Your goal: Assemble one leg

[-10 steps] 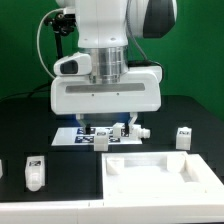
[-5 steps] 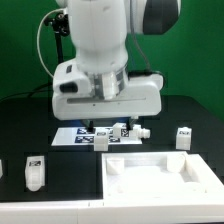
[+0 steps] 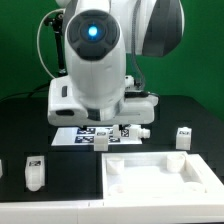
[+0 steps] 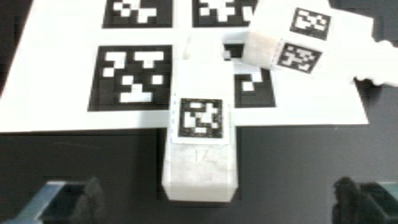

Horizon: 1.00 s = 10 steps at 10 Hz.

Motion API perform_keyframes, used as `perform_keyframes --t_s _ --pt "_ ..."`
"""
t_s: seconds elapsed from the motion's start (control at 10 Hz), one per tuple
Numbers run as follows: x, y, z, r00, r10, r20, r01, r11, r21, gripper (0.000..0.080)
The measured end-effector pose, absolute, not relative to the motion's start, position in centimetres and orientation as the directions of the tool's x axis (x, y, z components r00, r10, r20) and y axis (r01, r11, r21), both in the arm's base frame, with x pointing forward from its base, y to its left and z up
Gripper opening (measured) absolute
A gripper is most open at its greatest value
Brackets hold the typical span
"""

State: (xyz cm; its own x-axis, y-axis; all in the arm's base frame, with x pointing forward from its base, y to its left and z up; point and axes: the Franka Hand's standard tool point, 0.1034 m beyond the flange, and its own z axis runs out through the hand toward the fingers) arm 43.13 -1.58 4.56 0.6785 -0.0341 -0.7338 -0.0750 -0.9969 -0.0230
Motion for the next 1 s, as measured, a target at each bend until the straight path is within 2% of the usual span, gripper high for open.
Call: perform_keyframes --t_s 0.3,0.7,1.0 --pt "42.4 -1.6 4.1 0.664 -0.036 -0.747 -0.077 -0.997 -0.020 0.0649" --pt "39.9 -1.6 1.4 0.593 -0.067 -0.802 -0.094 -0.996 0.014 0.0649" --pt "40.1 -1.8 1.5 0.597 -0.068 -0.800 -0.095 -0.995 0.014 0.0649"
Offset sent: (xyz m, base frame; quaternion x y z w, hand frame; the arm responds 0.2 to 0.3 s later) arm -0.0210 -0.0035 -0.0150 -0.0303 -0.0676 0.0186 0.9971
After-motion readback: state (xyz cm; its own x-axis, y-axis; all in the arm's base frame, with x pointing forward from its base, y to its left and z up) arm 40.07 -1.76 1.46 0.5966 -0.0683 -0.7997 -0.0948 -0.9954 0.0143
